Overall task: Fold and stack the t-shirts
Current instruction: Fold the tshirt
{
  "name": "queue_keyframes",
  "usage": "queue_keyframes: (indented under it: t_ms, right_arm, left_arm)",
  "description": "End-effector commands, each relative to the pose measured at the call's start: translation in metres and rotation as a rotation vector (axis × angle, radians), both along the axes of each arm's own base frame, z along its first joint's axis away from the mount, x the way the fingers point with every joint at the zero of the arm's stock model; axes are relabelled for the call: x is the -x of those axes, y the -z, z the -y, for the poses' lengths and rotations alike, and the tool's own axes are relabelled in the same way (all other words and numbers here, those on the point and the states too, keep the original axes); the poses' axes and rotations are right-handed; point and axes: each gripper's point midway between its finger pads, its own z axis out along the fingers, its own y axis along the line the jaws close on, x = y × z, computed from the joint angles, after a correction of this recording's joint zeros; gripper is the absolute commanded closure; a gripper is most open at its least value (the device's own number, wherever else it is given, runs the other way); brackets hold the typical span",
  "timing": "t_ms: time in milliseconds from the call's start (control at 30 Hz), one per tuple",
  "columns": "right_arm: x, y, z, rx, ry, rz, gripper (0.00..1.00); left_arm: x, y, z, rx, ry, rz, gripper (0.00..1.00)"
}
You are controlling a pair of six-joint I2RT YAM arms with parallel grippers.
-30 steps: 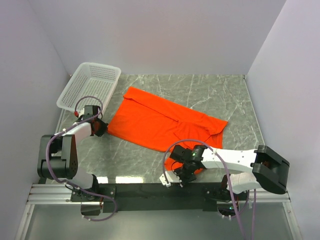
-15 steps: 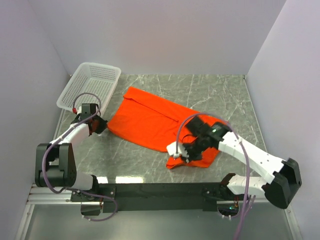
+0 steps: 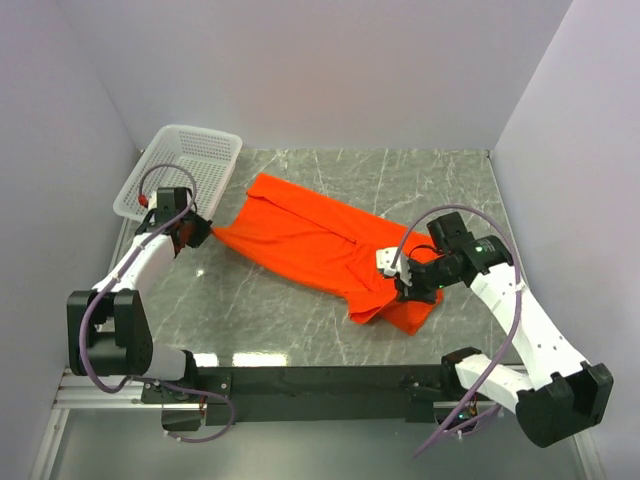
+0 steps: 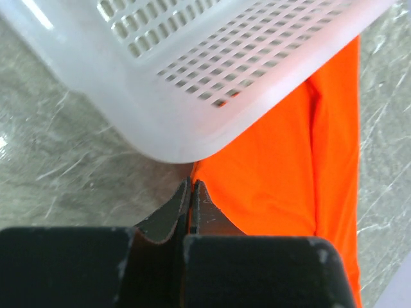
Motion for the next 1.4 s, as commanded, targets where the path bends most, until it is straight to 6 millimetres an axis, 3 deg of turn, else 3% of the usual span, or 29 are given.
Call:
queue_keyframes:
  t_ms: [0,467,600,933,1367]
  right_arm:
    - [-0.007,-0.02,0.002,-0.066,0.069,0.035,1.0]
    - [-0.043,-0.035,0.008,-0.148,0.255,0.006,1.0]
    - [-0.053,-0.04,0.006,-0.158,0.268,-0.022,1.0]
    - [-0.079,-0.05,0.011,-0.167,0.309,-0.06,1.0]
    - [-0.114,-0.037,0.025,-0.137,0.406,-0.156,1.0]
  left_arm:
    - [-0.016,-0.014,-0.002,-0.016,-0.001,0.034,0.99]
    - [-0.049,-0.024,-0.001,-0.034,0.033,0.04,0.99]
    - [-0.058,-0.019,0.01,-0.048,0.064,0.021,0.99]
    - [-0.072,0.0,0.012,-0.102,0.068,-0.037,0.99]
    - [-0.082,0.01,0.008,-0.191,0.071,-0.09,0.99]
